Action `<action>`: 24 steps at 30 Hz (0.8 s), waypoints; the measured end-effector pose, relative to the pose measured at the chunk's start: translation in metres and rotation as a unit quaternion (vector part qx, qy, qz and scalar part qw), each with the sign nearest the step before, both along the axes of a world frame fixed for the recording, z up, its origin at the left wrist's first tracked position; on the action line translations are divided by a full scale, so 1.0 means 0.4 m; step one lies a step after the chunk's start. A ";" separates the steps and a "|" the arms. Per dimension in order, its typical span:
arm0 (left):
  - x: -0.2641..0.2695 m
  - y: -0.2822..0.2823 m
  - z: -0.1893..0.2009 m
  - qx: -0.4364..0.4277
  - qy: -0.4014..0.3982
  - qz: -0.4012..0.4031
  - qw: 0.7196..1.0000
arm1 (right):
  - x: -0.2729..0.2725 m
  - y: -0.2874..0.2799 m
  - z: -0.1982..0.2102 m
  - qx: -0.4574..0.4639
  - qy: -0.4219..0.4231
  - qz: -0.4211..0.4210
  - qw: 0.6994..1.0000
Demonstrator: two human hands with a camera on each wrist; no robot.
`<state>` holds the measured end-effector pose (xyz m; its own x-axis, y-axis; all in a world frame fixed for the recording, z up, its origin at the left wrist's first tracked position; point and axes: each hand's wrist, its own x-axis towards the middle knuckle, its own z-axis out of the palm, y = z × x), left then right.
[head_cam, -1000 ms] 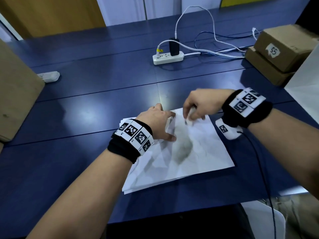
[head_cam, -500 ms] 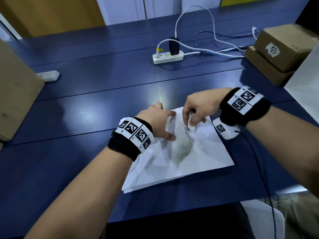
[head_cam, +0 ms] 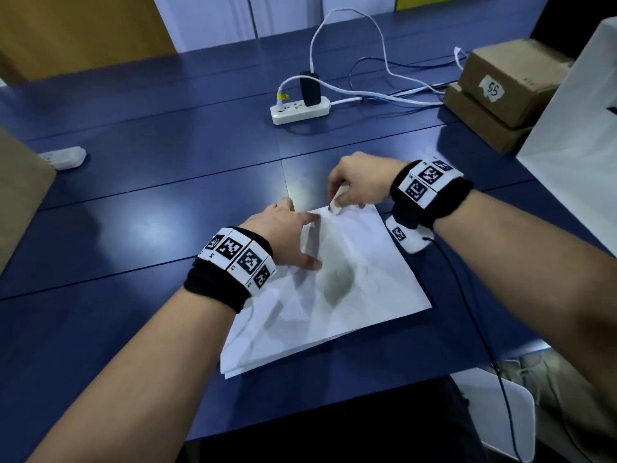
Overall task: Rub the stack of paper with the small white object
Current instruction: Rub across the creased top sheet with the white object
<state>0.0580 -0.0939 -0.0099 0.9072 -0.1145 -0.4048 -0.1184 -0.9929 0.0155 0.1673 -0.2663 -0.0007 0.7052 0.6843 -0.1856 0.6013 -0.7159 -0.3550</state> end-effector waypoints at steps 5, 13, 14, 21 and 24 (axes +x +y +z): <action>0.000 0.001 -0.002 -0.006 0.003 0.004 1.000 | -0.046 -0.029 0.007 -0.084 0.120 0.086 0.985; -0.001 -0.002 -0.001 -0.002 0.002 0.003 1.000 | -0.016 -0.016 0.012 -0.032 0.037 0.024 0.999; -0.001 -0.002 -0.001 -0.004 0.002 0.004 1.000 | -0.029 -0.019 0.013 -0.060 0.074 0.053 0.994; -0.001 -0.004 0.000 -0.003 0.007 0.004 1.000 | 0.001 -0.005 0.012 -0.018 0.014 0.008 1.000; 0.000 -0.002 0.000 -0.003 0.007 0.006 1.000 | -0.019 -0.018 0.014 -0.037 0.047 0.035 0.998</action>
<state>0.0579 -0.0949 -0.0099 0.9029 -0.1061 -0.4165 -0.1062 -0.9941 0.0231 0.1597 -0.2733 0.0048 0.6327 0.7133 -0.3016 0.6173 -0.6997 -0.3598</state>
